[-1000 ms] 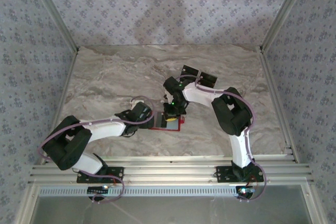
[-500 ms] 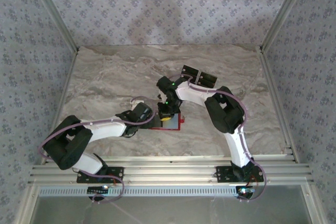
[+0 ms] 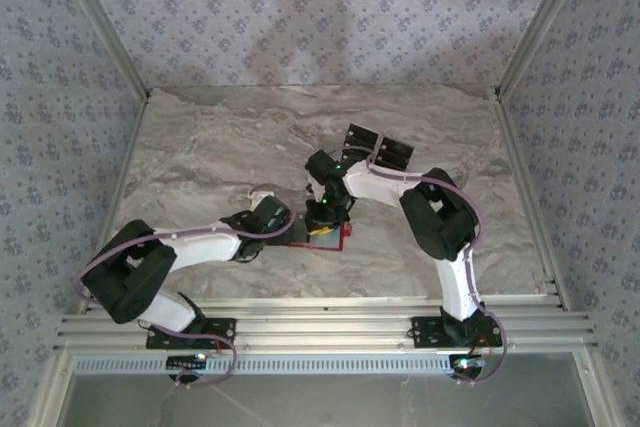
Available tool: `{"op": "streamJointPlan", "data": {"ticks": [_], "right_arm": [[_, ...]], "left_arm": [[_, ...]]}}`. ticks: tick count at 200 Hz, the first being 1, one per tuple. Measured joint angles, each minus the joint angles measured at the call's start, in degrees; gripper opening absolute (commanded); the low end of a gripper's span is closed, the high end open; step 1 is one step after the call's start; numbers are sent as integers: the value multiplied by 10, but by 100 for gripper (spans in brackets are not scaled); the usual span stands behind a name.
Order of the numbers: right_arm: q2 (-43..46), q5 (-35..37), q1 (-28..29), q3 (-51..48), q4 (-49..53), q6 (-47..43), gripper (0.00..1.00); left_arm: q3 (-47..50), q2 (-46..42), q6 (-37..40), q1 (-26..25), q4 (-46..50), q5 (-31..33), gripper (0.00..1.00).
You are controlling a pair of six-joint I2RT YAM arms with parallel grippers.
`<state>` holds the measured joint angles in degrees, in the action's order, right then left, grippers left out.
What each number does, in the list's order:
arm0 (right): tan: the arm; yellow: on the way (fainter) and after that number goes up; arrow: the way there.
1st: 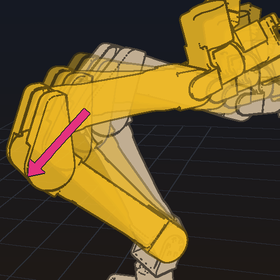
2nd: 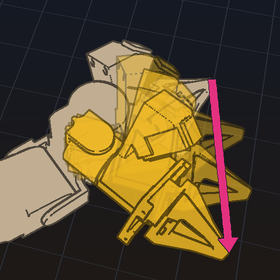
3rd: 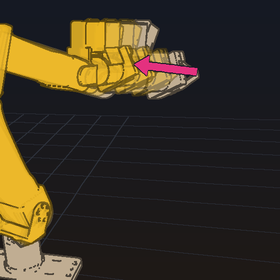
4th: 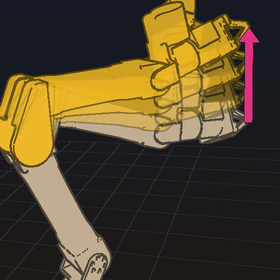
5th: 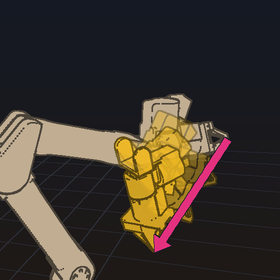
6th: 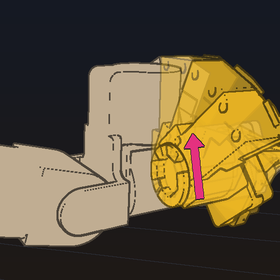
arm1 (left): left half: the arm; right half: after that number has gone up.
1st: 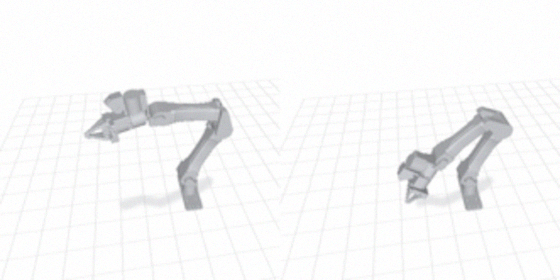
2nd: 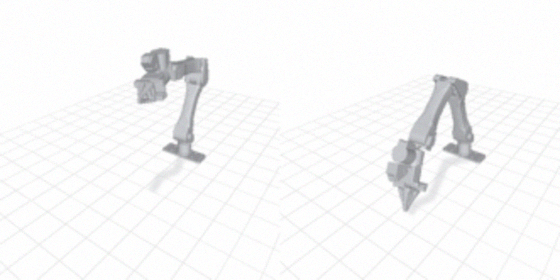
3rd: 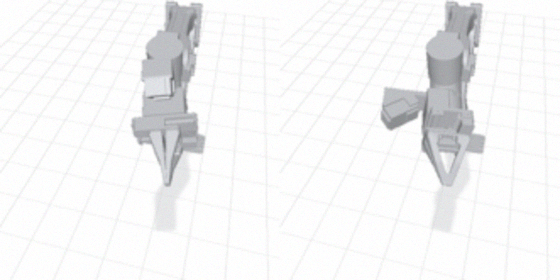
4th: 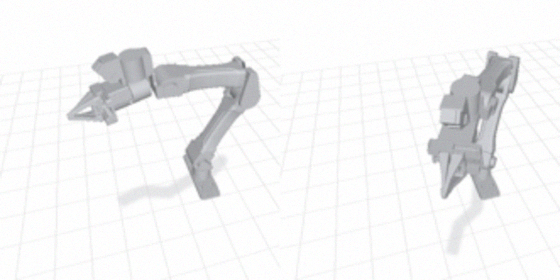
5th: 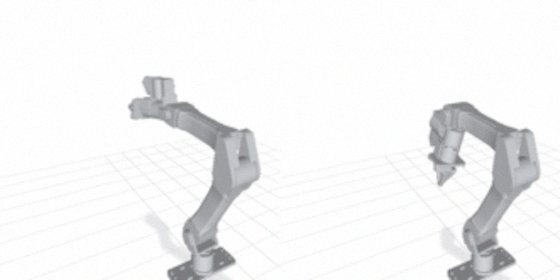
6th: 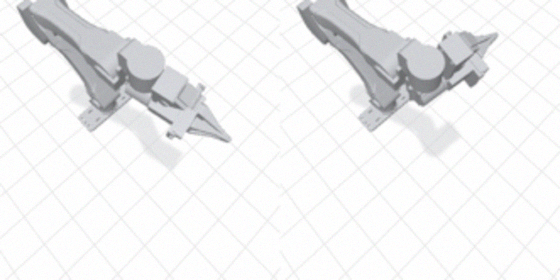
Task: Put the credit cards into the card holder
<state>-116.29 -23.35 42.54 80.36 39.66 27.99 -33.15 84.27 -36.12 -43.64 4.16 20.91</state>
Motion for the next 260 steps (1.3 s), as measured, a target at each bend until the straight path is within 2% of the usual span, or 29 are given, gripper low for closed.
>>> {"op": "streamJointPlan", "data": {"ticks": [73, 138, 190, 260], "right_arm": [[9, 12, -29, -15, 3, -33, 20], [23, 54, -30, 14, 48, -51, 20], [25, 78, -11, 37, 60, -56, 9], [25, 86, -5, 37, 60, -56, 7]], "left_arm": [[14, -14, -9, -9, -12, 3, 100], [19, -80, -19, -15, 43, -5, 100], [19, -58, -19, -15, 48, -7, 100], [17, -35, -10, -15, 42, -4, 100]]}}
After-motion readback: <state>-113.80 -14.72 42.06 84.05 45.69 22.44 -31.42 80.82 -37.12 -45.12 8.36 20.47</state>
